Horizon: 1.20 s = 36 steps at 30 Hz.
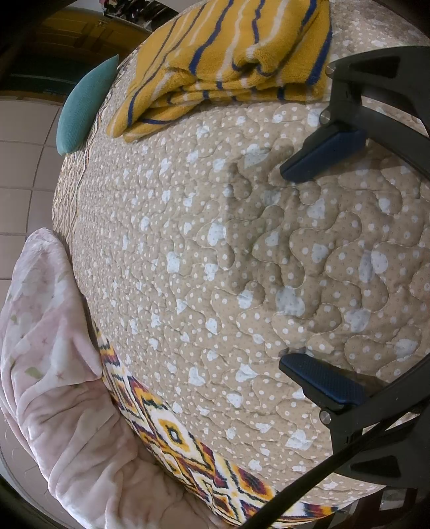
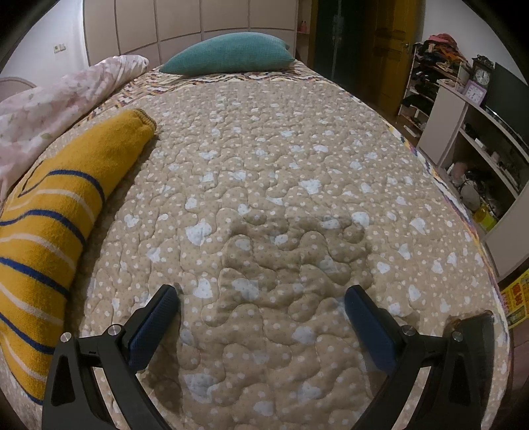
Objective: Fold small clothes
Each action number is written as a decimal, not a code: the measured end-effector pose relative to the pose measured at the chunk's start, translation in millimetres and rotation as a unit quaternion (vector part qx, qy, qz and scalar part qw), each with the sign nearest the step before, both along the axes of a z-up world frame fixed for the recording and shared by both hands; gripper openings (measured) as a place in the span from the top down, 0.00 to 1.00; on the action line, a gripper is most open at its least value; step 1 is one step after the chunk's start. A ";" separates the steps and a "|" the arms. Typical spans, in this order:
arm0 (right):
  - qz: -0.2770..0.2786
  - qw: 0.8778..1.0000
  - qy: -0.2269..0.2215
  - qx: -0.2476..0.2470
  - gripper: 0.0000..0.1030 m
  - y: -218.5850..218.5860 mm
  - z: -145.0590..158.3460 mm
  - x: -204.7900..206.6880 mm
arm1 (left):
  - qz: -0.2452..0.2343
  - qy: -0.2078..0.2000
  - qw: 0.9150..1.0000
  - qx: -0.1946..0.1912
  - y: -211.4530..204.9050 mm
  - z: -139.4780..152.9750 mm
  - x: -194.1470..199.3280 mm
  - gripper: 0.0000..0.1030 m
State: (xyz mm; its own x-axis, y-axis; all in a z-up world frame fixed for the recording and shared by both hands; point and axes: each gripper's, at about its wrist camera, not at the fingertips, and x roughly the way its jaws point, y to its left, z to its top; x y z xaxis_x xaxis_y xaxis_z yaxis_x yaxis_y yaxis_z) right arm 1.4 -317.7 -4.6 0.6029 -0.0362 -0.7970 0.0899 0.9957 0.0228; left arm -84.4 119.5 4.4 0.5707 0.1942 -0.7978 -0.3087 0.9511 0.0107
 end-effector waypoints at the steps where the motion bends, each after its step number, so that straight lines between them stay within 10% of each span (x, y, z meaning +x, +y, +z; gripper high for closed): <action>1: -0.005 1.000 -0.002 0.001 0.01 0.3 2.5 -2.7 | 0.000 0.000 1.000 0.000 -0.1 -0.2 -0.4 0.00; 18: 0.021 0.998 -0.052 0.034 0.00 56.0 30.5 -60.6 | 0.001 0.002 1.000 0.009 -1.4 1.5 -2.0 0.00; 36: 0.048 0.995 -0.083 0.013 0.00 66.8 39.9 -100.7 | -0.043 -0.036 0.998 0.017 -68.1 75.9 -47.0 0.00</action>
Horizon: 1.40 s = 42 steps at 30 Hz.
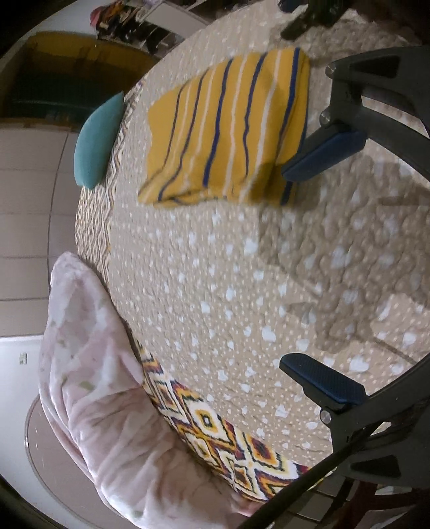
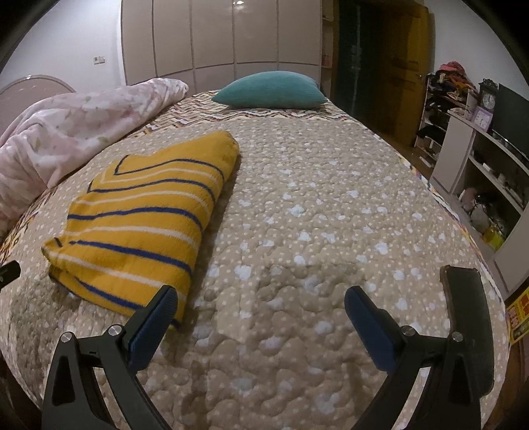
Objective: Fold small clothes
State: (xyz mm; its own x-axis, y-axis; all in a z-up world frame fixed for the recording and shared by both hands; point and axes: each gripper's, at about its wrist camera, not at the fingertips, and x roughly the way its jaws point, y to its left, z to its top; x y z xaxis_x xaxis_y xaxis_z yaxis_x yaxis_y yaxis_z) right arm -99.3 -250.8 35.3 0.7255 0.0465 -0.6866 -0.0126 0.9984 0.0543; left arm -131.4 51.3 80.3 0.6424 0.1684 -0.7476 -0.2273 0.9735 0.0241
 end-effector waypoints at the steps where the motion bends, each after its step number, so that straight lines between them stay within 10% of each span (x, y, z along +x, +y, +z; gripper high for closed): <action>1: 0.001 1.000 0.000 0.000 0.00 0.3 0.1 -1.2 | -0.002 0.000 1.000 -0.001 -3.1 1.8 -1.2 0.00; 42: -0.023 1.000 0.012 -0.006 0.00 1.3 -6.5 -20.1 | -0.061 0.025 0.998 0.006 -49.6 -14.7 -18.8 0.00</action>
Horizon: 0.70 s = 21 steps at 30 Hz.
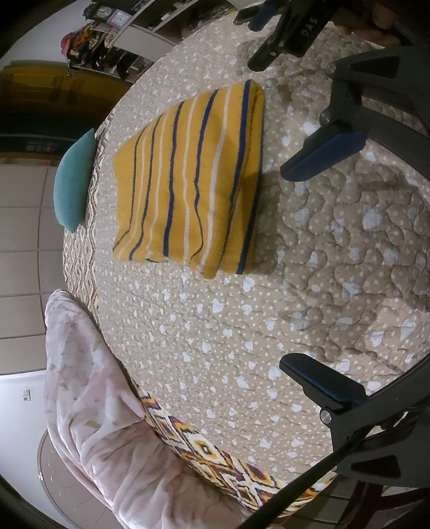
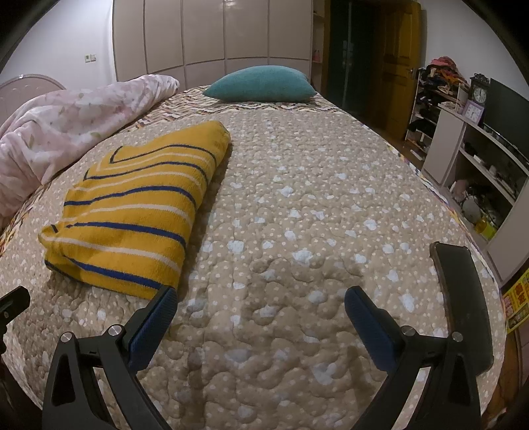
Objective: Fold small clothes
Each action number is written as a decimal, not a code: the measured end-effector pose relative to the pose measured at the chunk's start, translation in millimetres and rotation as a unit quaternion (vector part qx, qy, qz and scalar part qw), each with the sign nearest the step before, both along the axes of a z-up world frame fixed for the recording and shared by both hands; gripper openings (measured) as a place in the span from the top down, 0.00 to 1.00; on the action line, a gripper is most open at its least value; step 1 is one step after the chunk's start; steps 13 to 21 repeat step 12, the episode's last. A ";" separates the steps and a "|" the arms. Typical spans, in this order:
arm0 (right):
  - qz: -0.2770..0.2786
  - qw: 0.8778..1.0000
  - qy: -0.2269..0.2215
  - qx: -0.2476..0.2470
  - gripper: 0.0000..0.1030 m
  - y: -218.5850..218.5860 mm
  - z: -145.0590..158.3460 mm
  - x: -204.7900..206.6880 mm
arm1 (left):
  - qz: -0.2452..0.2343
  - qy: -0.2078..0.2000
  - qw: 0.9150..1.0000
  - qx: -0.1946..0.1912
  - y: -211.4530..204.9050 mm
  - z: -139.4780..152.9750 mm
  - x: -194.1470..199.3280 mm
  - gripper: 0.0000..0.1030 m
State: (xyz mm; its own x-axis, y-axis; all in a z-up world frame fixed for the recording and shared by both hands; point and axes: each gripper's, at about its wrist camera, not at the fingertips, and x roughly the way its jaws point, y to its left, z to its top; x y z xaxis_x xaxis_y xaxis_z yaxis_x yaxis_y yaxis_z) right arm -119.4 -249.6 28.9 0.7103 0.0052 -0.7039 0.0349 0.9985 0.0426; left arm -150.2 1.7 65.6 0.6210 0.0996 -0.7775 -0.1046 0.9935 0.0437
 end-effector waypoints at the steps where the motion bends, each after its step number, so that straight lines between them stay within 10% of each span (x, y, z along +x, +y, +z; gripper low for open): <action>1: 0.000 1.000 -0.001 -0.001 0.00 0.5 0.2 0.3 | 0.000 0.001 1.000 0.000 -0.1 -0.8 0.1 0.00; 21: 0.012 1.000 0.000 -0.005 0.00 10.5 2.0 3.9 | -0.002 0.016 1.000 -0.006 2.0 -11.9 5.7 0.00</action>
